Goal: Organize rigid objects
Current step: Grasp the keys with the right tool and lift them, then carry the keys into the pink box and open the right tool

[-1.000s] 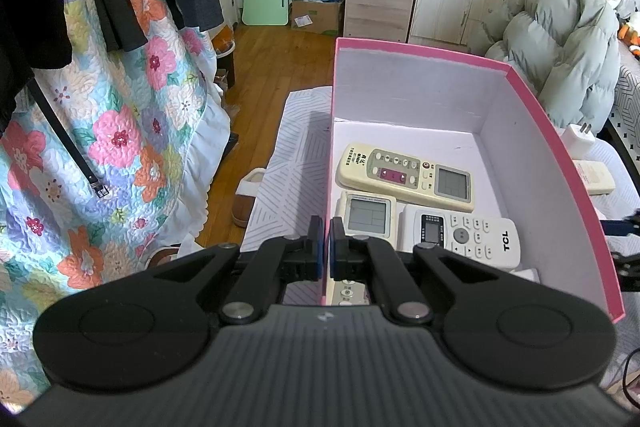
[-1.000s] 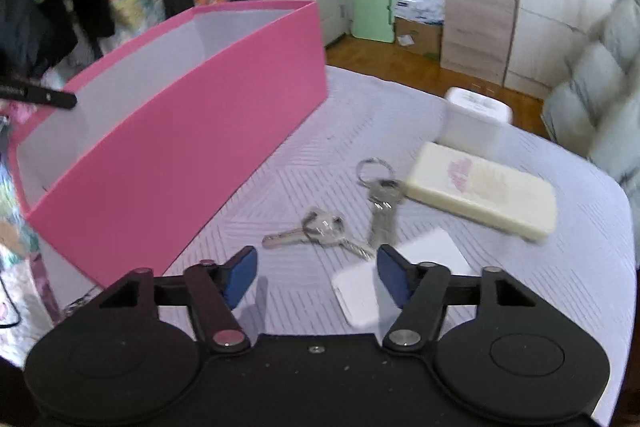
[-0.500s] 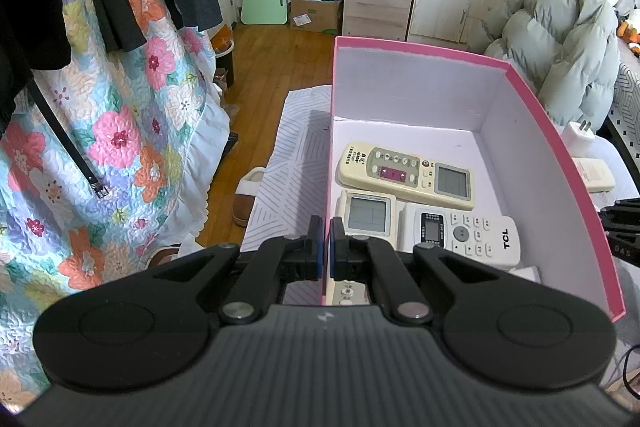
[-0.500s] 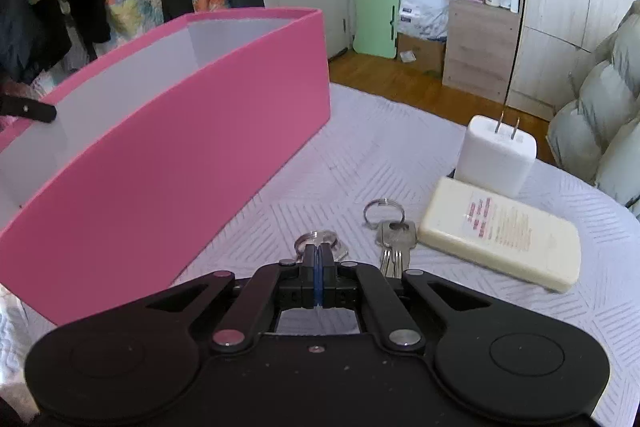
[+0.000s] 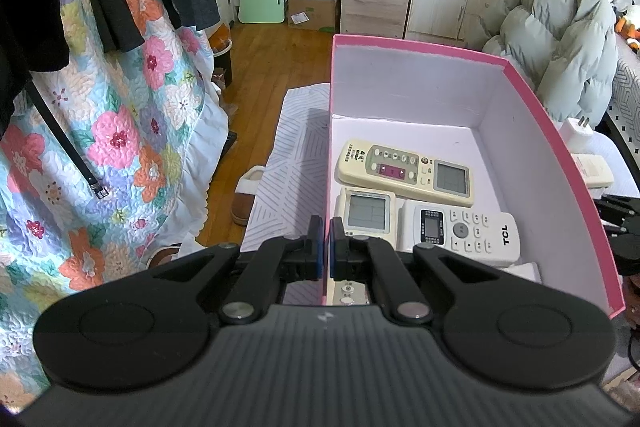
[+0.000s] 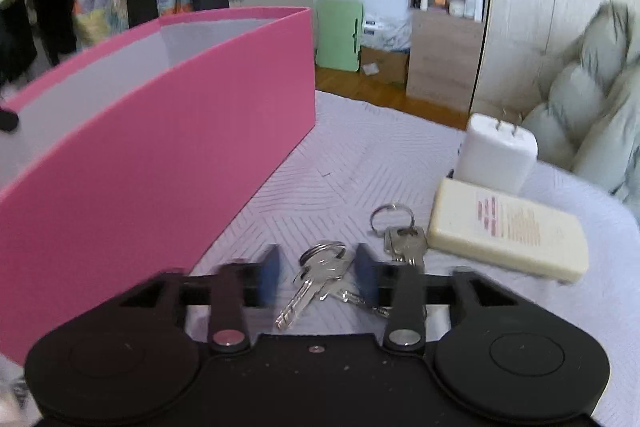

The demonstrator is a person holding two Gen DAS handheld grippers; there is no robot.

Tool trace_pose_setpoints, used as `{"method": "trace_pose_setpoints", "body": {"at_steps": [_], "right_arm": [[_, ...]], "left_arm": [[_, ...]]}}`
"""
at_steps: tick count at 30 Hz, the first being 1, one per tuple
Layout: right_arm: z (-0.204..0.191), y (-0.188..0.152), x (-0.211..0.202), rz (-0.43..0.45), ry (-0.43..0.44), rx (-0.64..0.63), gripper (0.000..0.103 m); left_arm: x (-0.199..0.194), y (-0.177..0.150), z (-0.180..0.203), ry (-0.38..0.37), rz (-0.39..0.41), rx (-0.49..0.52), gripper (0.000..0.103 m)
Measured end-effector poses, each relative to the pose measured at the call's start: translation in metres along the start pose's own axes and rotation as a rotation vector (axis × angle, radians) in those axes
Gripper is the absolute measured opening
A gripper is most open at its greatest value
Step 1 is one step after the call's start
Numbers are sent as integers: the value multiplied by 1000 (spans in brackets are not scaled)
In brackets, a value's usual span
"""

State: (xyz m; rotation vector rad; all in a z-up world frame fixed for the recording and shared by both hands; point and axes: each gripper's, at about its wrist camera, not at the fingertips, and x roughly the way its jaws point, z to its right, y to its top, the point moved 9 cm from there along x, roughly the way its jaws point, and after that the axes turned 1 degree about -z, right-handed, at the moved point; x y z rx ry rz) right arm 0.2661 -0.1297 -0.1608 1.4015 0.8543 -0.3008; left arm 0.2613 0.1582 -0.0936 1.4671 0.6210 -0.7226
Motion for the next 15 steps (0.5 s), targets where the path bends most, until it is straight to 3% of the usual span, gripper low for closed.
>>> {"method": "trace_pose_setpoints", "body": {"at_steps": [15], "right_arm": [[-13, 69, -90, 235, 121, 11, 25]], "left_arm": [[0, -1, 2, -1, 3, 1, 2]]}}
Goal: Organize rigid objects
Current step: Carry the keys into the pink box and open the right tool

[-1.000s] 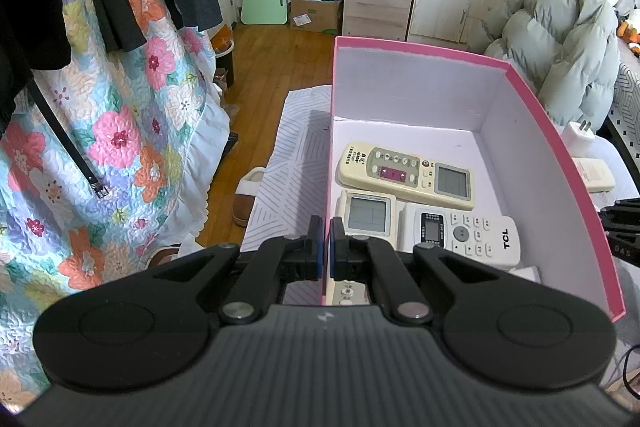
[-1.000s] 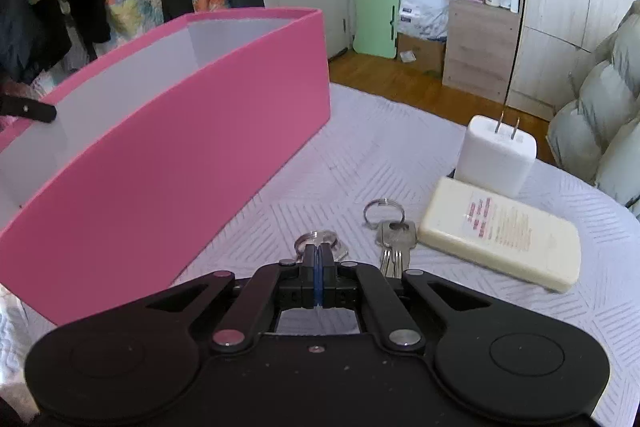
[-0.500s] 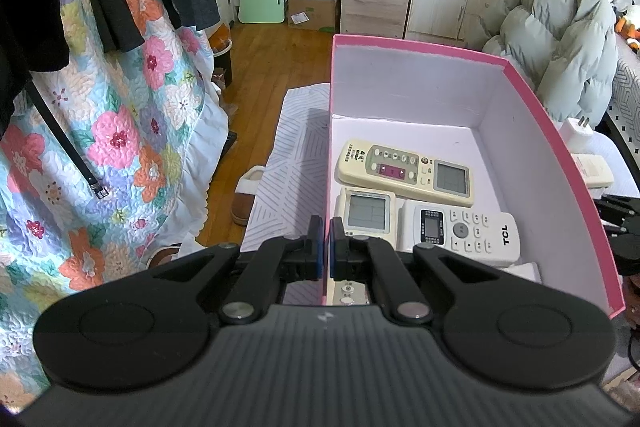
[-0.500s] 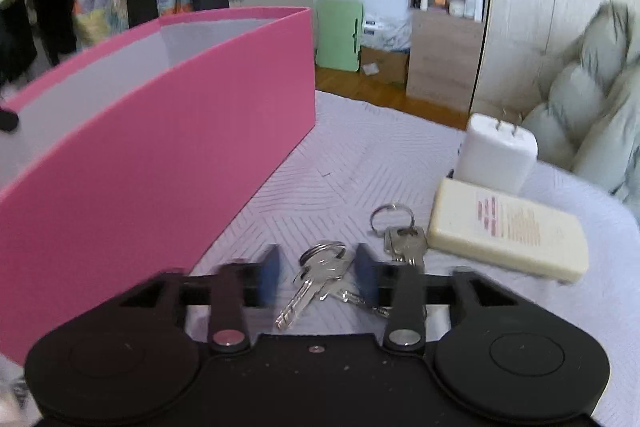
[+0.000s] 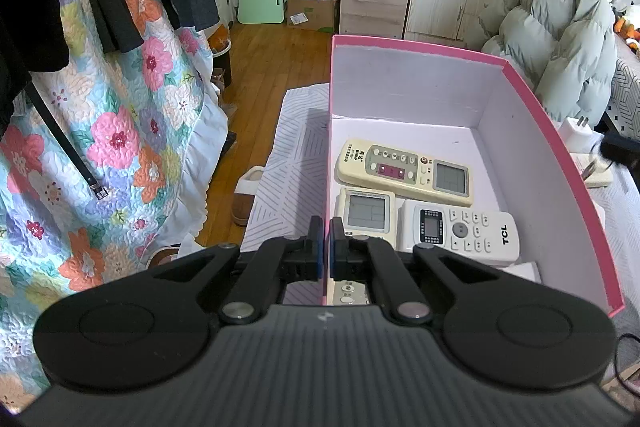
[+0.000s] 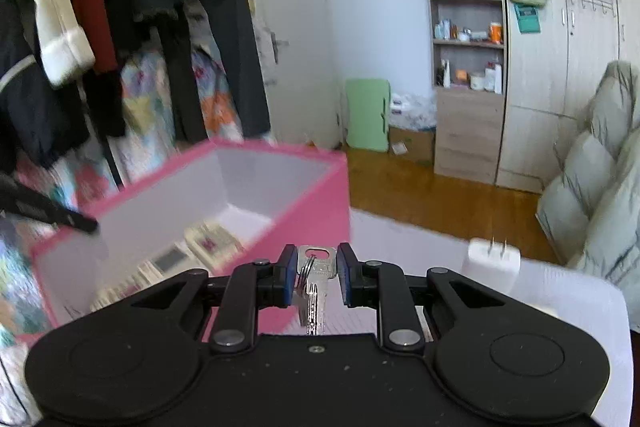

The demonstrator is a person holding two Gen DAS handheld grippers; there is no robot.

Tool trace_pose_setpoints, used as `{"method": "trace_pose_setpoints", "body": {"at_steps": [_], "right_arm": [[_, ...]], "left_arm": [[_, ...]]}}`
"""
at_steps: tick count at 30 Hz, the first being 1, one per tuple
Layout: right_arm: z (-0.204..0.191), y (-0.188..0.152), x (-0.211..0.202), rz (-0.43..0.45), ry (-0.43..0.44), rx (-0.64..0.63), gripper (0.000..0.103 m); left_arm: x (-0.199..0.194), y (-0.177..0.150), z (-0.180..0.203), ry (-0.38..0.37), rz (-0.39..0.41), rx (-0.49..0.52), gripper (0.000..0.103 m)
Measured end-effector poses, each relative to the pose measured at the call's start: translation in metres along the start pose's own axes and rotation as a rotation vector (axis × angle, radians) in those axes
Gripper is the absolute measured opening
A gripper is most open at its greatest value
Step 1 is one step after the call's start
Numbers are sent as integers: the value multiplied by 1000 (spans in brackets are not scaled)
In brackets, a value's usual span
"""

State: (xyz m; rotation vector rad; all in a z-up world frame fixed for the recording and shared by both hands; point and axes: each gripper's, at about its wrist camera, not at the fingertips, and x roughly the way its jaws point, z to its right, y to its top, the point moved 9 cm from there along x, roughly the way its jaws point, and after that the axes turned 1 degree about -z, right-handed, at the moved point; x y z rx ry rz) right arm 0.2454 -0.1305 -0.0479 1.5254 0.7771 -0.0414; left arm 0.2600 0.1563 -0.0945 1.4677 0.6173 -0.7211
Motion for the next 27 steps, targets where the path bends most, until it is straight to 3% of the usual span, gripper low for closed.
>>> {"method": "trace_pose_setpoints", "body": {"at_steps": [9, 12, 16, 19, 21, 24, 27], "right_arm": [[-50, 61, -15, 88, 162, -59, 25], [-72, 66, -5, 53, 239, -68, 25], [-92, 58, 25, -62, 309, -29, 25], [-101, 45, 54, -154, 328, 1, 25], [-100, 37, 71, -187, 297, 14, 25], [-96, 32, 93, -200, 231, -4, 26], [-89, 36, 96, -187, 245, 55, 27]], "left_arm": [[-1, -2, 2, 4, 2, 7, 2], [-1, -3, 4, 1, 0, 4, 2], [-1, -1, -1, -5, 0, 2, 2], [-1, 1, -4, -15, 0, -5, 2], [-2, 1, -4, -17, 1, -4, 2], [-3, 1, -4, -19, 2, -4, 2], [-4, 1, -3, -20, 2, -6, 2]]}}
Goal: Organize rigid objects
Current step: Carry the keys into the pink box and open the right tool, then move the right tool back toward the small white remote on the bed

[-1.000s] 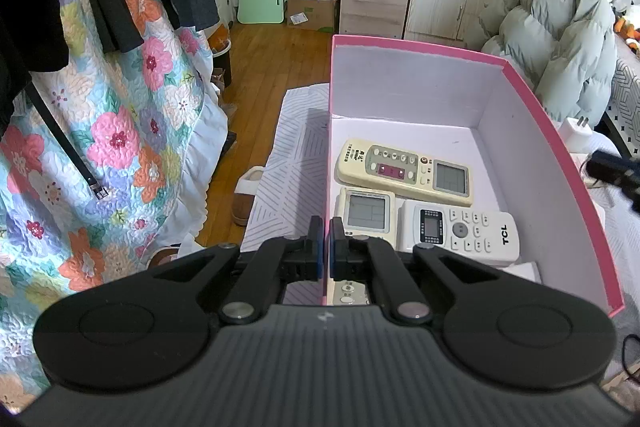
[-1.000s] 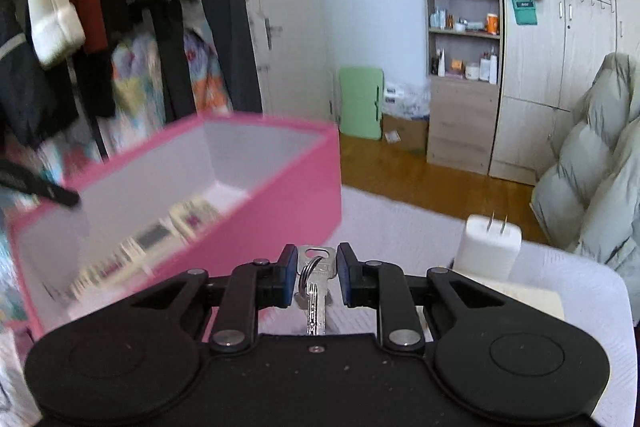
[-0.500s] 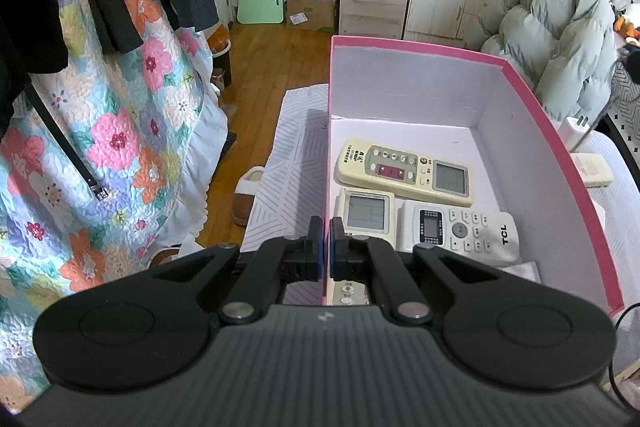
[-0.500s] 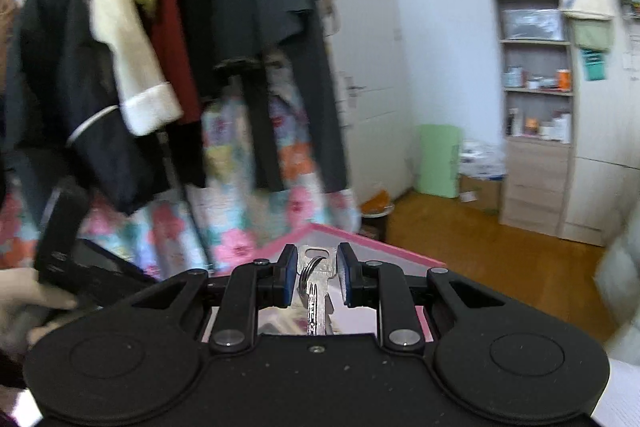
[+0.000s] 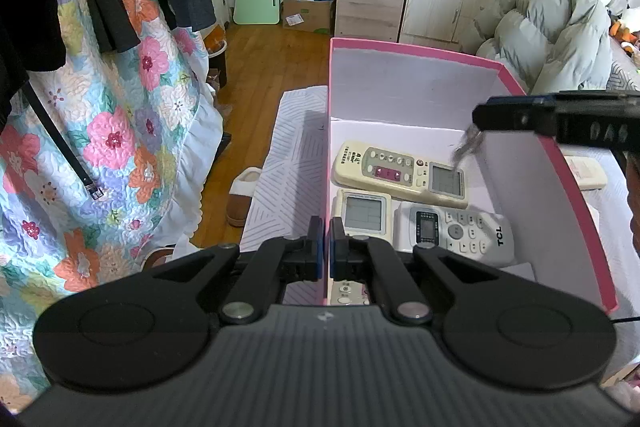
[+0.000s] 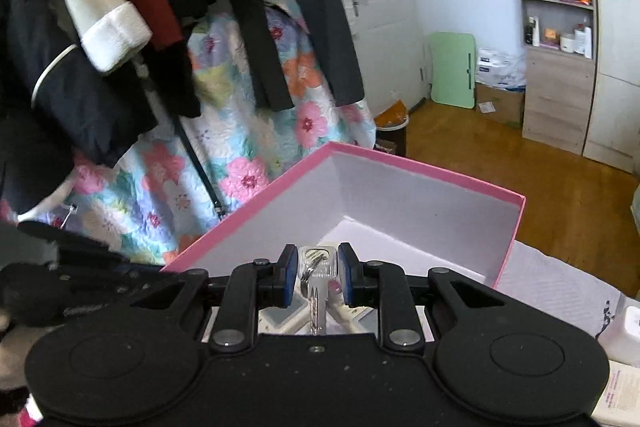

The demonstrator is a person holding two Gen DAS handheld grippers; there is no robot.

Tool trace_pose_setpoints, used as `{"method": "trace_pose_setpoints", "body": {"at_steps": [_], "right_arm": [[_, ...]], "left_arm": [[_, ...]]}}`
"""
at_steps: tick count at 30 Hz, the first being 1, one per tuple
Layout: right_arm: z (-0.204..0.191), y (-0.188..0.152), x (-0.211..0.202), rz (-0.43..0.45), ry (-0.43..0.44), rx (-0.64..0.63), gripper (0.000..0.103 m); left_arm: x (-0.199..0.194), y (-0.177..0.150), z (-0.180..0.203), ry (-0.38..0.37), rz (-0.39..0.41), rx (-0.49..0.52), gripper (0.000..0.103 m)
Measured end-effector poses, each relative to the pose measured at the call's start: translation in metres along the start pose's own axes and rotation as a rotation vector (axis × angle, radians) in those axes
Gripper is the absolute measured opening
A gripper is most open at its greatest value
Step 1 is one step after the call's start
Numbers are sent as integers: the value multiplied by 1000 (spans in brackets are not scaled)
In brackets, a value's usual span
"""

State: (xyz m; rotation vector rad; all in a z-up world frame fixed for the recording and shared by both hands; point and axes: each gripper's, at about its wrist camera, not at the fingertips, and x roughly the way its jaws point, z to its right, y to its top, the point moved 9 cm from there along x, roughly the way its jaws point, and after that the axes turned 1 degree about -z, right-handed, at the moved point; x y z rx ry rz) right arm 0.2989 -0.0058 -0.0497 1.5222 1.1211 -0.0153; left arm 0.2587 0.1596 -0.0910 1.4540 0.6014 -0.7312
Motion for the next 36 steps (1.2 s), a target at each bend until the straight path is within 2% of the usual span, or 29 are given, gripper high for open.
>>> {"method": "trace_pose_setpoints", "body": {"at_steps": [2, 6, 10, 15, 21, 26, 29, 36], "right_arm": [[6, 4, -9, 23, 25, 56, 36], [16, 7, -39, 70, -16, 60, 37], [37, 1, -77, 93, -84, 88, 42], [80, -23, -114, 43, -219, 167, 46], [138, -58, -143, -6, -337, 306, 49], [176, -91, -140, -52, -388, 405, 52], [186, -109, -129, -94, -407, 445, 52], [171, -151, -96, -192, -345, 492, 52]], "left_arm": [[0, 1, 1, -2, -1, -3, 2], [-1, 1, 1, -1, -1, 0, 2], [-1, 2, 0, 0, -1, -1, 2], [-2, 3, 0, 3, -1, 2, 2], [-2, 3, 1, 5, -4, 2, 2], [-2, 3, 0, 14, -10, 2, 2], [-2, 4, -1, 16, -14, 0, 2], [-2, 5, -1, 20, -16, -3, 2]]}}
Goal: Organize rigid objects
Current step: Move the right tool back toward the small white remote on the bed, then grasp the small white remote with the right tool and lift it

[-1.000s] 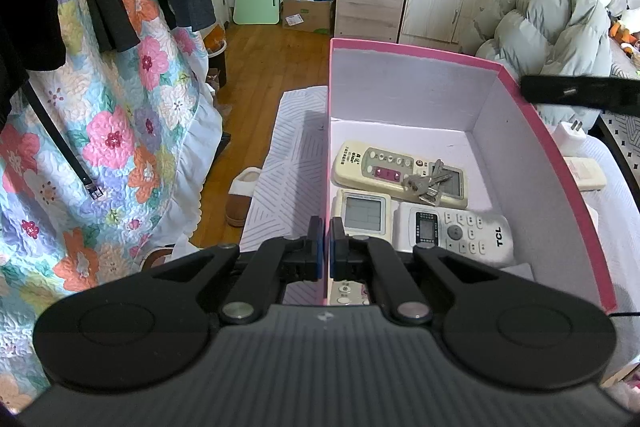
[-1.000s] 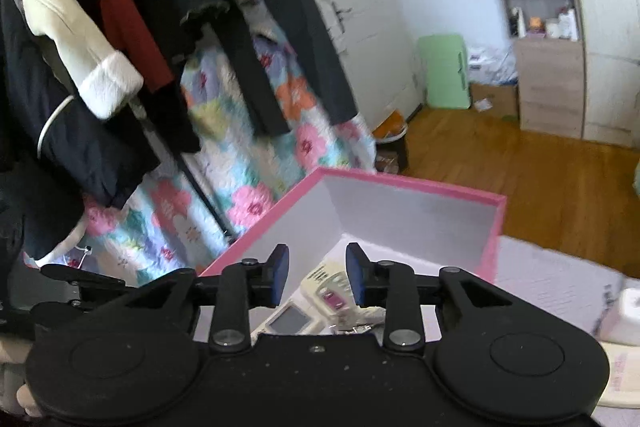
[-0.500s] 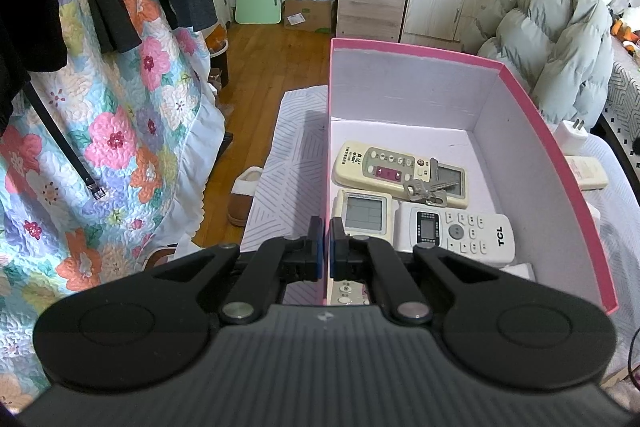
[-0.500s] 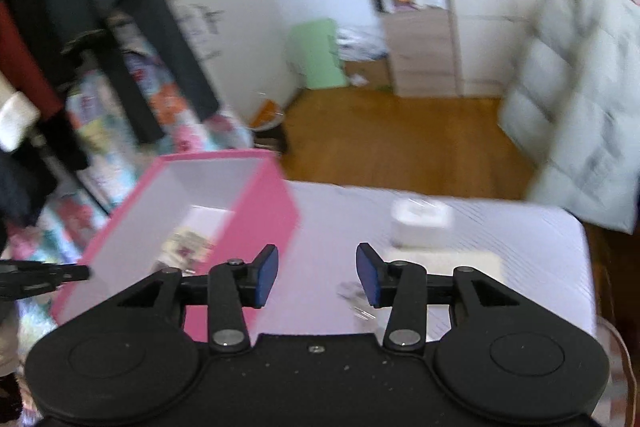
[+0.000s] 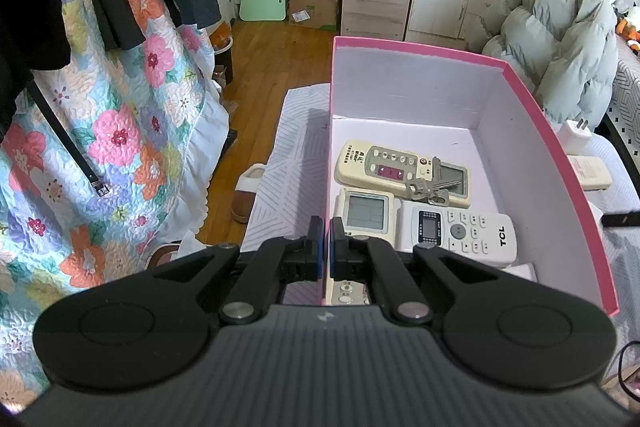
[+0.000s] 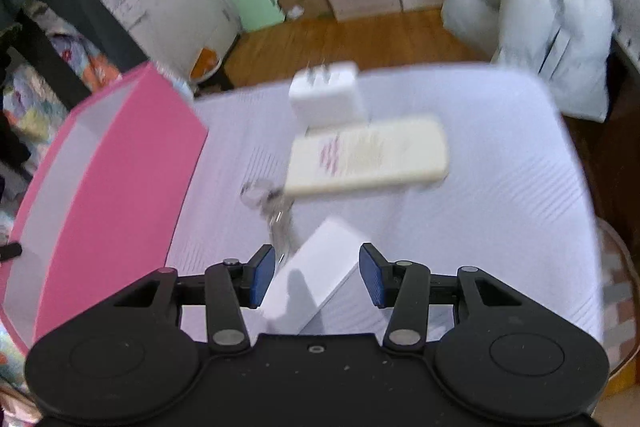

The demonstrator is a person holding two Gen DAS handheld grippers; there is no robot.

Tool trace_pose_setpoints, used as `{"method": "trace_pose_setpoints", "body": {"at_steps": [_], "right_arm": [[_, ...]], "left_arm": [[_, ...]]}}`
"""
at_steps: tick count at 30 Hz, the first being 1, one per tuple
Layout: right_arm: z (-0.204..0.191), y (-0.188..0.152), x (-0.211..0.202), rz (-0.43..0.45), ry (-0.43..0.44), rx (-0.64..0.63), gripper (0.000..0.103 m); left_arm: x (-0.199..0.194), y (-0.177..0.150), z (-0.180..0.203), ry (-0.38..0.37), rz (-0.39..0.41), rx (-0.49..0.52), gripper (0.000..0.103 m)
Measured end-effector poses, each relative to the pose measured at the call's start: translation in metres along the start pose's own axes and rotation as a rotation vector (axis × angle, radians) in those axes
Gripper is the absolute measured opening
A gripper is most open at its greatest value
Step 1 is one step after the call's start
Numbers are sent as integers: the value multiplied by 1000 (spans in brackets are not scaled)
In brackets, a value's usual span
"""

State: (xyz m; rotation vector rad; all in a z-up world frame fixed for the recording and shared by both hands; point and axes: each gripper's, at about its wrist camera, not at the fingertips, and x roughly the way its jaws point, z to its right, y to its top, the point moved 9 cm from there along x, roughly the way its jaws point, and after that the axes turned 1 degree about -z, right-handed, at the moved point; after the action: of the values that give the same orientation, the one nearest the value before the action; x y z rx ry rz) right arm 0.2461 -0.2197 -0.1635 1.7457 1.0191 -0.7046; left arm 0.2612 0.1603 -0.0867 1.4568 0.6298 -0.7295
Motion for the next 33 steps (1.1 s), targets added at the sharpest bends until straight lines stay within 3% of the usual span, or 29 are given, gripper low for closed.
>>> {"method": "trace_pose_setpoints", "body": {"at_steps": [4, 11, 14, 18, 23, 26, 29, 33], "right_arm": [[-13, -7, 13, 21, -14, -40, 56], [-38, -5, 27, 85, -121, -272, 57], [-35, -8, 23, 87, -148, -316, 48], [-27, -10, 14, 38, -61, -269, 46], [-35, -12, 19, 15, -127, -356, 51], [-37, -2, 27, 76, -155, -332, 52], [-33, 3, 26, 112, -167, -307, 45], [-30, 1, 15, 127, -76, -229, 45]], "left_arm": [[0, 0, 0, 0, 1, 3, 2], [0, 0, 0, 2, 1, 4, 2], [0, 0, 0, 2, 1, 4, 2], [0, 0, 0, 0, 0, 2, 2], [0, 0, 1, 0, 2, 1, 2], [0, 0, 1, 0, 2, -3, 2], [-1, 1, 1, 0, 3, -5, 2], [-1, 1, 1, -3, 3, -8, 2]]}}
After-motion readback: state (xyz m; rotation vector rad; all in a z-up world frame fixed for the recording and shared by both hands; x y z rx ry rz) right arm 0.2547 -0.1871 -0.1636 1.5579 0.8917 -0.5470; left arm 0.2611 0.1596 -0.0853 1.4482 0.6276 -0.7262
